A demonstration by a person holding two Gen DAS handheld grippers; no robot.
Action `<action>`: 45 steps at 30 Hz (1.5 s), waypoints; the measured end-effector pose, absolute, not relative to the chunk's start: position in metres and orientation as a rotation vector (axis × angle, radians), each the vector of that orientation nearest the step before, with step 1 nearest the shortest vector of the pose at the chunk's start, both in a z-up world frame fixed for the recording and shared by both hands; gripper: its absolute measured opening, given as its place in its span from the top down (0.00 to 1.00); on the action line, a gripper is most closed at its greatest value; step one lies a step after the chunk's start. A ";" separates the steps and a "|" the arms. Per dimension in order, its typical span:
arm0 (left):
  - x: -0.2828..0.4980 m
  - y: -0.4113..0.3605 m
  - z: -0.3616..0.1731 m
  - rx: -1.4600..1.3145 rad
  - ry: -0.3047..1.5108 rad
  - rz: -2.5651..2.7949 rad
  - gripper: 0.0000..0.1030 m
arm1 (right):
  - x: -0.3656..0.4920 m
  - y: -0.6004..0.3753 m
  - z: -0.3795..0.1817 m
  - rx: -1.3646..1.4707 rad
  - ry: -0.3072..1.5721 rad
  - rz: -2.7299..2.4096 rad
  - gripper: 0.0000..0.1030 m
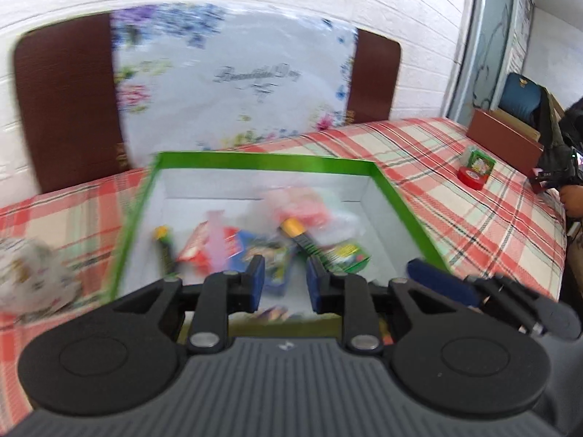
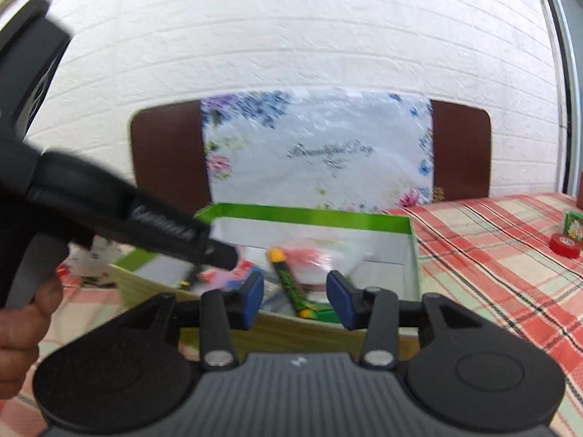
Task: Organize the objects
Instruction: 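Move the left tool to the white animal-print drawstring pouch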
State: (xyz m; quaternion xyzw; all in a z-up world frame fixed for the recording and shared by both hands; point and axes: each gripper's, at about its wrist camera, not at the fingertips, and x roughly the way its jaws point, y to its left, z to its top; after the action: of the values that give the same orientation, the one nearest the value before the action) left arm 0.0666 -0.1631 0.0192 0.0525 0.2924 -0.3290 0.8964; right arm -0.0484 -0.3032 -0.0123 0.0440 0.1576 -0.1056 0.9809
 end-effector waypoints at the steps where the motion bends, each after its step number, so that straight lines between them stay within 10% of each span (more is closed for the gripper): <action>1: 0.064 -0.150 0.019 0.103 0.604 -0.670 0.73 | -0.046 -0.299 -0.011 0.083 0.310 -0.200 0.60; 12: 0.078 0.028 -0.026 0.056 0.716 -0.271 0.71 | -0.007 -0.201 -0.014 0.029 0.440 0.140 0.55; 20: 0.083 0.137 -0.038 -0.114 0.735 -0.034 0.72 | 0.102 -0.146 0.002 -0.008 0.491 0.199 0.28; 22: 0.081 0.156 -0.037 -0.171 0.737 -0.013 0.72 | 0.129 -0.137 0.001 -0.023 0.516 0.190 0.30; 26: 0.076 0.176 -0.037 -0.261 0.749 -0.024 0.72 | 0.152 -0.124 -0.012 -0.065 0.595 0.206 0.77; 31: 0.070 0.187 -0.034 -0.370 0.765 -0.097 0.67 | 0.089 -0.083 -0.016 -0.201 0.540 0.365 0.88; 37: 0.061 0.180 -0.024 -0.408 0.746 -0.176 0.57 | -0.024 -0.029 -0.042 -0.381 0.548 0.675 0.89; 45: 0.051 0.167 -0.020 -0.381 0.748 -0.224 0.46 | -0.054 -0.053 -0.043 -0.182 0.602 0.694 0.60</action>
State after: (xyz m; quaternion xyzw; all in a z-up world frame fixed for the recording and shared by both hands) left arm 0.0513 0.1674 -0.0203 -0.1843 0.3625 -0.1087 0.9071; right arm -0.0539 -0.0526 -0.0432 -0.0879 0.2901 0.3344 0.8923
